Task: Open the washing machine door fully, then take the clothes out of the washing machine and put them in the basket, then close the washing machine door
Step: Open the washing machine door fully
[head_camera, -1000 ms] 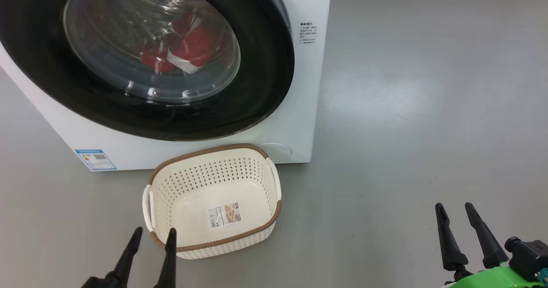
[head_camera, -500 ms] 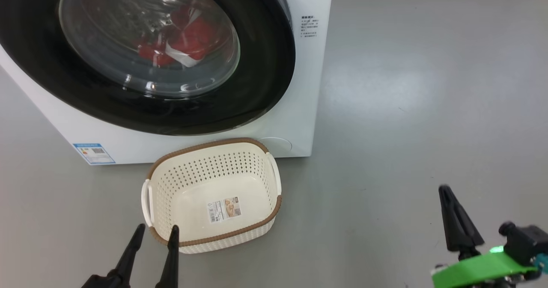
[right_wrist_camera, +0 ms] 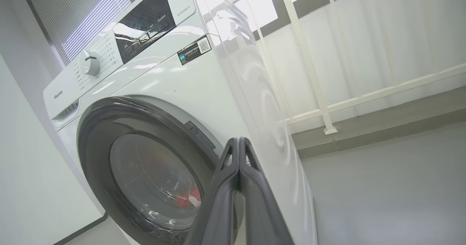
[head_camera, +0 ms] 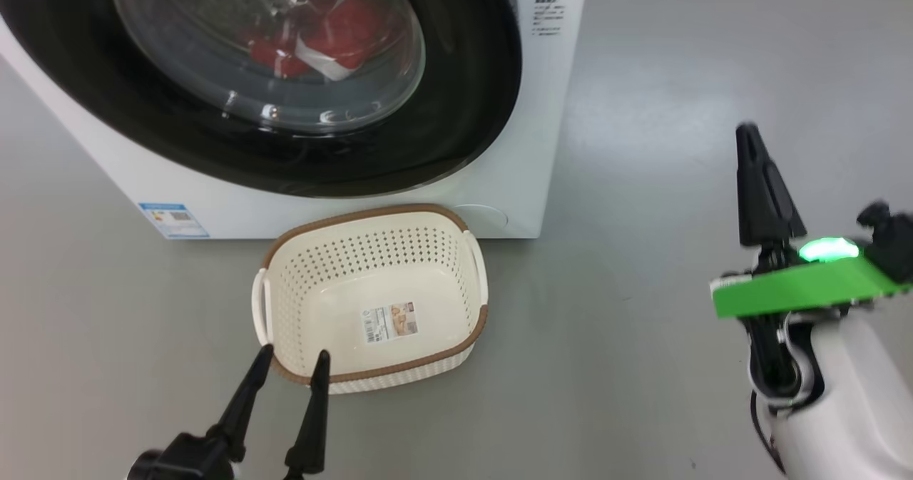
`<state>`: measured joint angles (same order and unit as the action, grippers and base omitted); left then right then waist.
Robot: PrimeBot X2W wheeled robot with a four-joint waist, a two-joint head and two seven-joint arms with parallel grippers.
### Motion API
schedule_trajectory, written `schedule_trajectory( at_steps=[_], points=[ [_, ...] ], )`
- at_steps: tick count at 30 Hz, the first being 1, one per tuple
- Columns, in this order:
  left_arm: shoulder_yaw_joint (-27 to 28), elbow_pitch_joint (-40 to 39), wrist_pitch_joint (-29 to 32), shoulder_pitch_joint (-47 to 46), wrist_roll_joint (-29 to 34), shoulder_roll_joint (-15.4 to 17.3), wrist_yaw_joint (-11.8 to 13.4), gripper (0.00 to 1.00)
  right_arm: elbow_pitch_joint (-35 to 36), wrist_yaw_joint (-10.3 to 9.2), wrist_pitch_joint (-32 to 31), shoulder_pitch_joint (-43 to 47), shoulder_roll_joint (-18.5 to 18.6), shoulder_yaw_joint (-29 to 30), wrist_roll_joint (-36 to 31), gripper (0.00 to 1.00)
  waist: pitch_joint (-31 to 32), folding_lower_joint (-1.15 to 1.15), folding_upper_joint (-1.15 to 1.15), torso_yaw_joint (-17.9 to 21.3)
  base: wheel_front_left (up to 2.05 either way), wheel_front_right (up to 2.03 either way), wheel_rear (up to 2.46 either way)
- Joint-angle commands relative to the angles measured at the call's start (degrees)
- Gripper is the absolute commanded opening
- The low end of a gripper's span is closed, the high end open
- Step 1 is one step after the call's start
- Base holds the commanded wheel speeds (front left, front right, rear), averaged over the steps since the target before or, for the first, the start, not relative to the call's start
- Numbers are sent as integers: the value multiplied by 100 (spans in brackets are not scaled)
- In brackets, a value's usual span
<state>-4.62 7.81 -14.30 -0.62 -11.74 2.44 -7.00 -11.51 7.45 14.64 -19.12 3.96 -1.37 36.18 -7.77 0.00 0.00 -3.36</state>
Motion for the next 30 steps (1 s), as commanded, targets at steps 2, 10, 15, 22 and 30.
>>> schedule_trajectory(
  at_steps=[2,10,15,22,30],
  points=[
    [91,-169,-70,-288,-64,43,16,100,44,3,36,-459,125,-239,103,0,-131,0,0,-168,0,0,0],
    [-82,-193,-70,-501,-164,43,1,100,-306,3,36,-1524,465,-451,561,0,-487,0,0,-442,0,0,0],
    [-140,-175,-70,-712,-214,43,-13,100,-672,3,36,-2249,685,-689,922,0,-779,0,0,-618,0,0,0],
    [-236,-160,-70,-913,-276,43,-25,100,-1202,3,36,-2953,901,-1184,1710,0,-1058,0,0,-778,0,0,0],
    [-397,-197,-70,-1203,-419,43,-34,100,-1680,3,-339,-3963,1333,-1928,2761,0,-1508,0,0,-999,0,0,0]
  ],
)
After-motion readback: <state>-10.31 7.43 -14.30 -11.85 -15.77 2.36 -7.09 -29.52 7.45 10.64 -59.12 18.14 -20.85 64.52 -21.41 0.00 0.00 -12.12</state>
